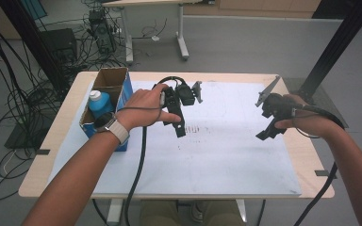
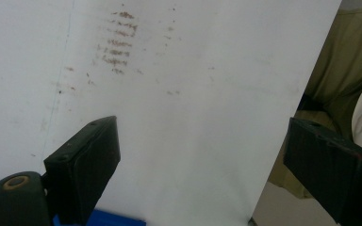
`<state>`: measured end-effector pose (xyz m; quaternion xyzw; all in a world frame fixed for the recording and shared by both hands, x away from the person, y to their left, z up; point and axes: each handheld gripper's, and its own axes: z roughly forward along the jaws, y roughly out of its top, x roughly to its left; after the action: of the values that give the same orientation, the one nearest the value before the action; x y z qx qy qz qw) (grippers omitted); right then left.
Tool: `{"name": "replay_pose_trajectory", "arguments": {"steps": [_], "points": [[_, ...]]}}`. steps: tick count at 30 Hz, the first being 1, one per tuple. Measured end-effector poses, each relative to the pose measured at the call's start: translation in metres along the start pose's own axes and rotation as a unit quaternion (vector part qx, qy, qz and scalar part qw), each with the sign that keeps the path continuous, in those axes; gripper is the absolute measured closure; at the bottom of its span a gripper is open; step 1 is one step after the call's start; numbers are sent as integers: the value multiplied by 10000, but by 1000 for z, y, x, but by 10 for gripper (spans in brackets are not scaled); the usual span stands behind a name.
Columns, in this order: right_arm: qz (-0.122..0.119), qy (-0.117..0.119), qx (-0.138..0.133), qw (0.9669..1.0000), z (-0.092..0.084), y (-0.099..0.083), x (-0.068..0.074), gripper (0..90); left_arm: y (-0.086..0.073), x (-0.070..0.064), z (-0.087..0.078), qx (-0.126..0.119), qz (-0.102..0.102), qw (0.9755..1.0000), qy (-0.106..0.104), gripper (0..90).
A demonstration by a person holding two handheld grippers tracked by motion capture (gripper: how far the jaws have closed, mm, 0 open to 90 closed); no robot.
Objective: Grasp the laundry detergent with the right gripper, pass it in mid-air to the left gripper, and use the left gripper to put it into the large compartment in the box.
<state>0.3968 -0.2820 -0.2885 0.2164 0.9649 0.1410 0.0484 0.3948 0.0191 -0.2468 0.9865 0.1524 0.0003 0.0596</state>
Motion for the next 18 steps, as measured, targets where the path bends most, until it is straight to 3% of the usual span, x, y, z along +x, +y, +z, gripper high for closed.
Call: {"name": "replay_pose_trajectory", "arguments": {"steps": [18], "points": [[22,8,-16,10000,2,-5,2,71,-1,0,7,-13,-54,10000,-54,120]]}}
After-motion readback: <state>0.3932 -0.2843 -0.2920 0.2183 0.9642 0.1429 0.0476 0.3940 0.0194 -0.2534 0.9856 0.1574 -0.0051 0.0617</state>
